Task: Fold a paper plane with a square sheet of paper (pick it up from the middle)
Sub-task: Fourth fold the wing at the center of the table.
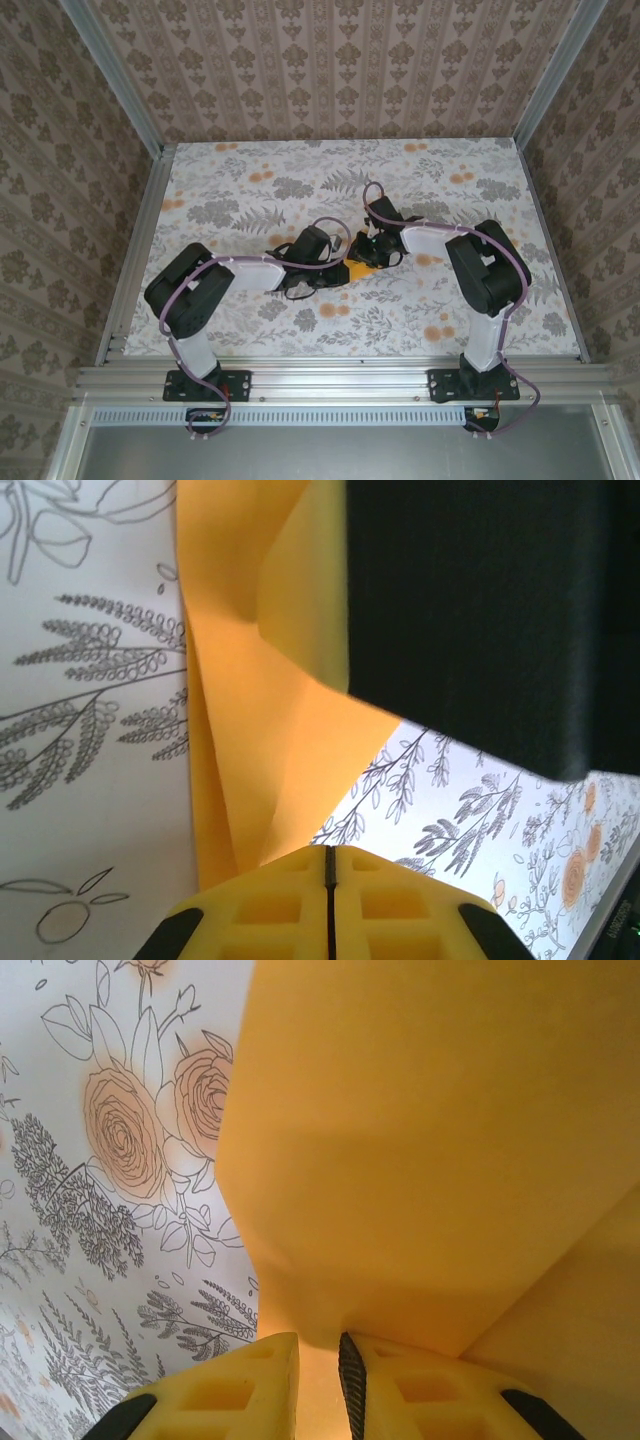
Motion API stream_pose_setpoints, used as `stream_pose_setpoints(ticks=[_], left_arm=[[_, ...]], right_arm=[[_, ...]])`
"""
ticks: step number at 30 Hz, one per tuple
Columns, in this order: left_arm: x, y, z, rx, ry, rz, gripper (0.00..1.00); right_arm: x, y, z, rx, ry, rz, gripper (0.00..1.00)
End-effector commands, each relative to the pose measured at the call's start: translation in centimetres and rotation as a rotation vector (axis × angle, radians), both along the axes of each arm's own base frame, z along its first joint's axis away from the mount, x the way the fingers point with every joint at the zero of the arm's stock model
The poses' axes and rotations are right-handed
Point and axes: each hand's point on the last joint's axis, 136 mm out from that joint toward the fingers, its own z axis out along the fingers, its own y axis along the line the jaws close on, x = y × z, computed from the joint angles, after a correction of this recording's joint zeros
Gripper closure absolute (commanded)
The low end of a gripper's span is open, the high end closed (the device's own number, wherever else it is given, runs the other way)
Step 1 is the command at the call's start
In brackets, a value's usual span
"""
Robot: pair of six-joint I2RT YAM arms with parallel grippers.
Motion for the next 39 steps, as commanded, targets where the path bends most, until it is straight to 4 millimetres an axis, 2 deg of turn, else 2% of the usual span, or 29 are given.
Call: stream_pose_setpoints(ticks=[1, 9, 15, 20, 27, 39], left_arm=[[-1.1, 0.9, -0.9, 0.057, 0.013, -0.023, 0.91], [-0.4, 1.8, -1.4, 0.111, -0.008, 0.023, 0.92], [-0.1, 0.5, 0.7, 0.013, -0.038, 0.012, 0.90], [1.0, 0.6, 1.3, 0.009, -0.064, 0.048, 0.91], [1.4, 0.6, 0.3, 0.032, -0.041, 0.059, 0.92], [1.5, 2.3, -1.4, 0.105, -0.027, 0.113, 0.95]], right_arm=[[-1.6, -2.9, -4.0, -0.150, 0.111, -0.062, 0.77], [-1.8, -3.2, -4.4, -0.166, 0.125, -0.063, 0.77], [-1.9, -3.3, -4.5, -0.171, 0.128, -0.061, 0.77], [-2.1, -3.4, -4.7, -0.175, 0.136, -0.063, 0.77], [-2.3, -3.5, -5.0, -0.180, 0.145, -0.063, 0.77], [-2.4, -3.6, -5.2, -0.189, 0.151, -0.065, 0.78]])
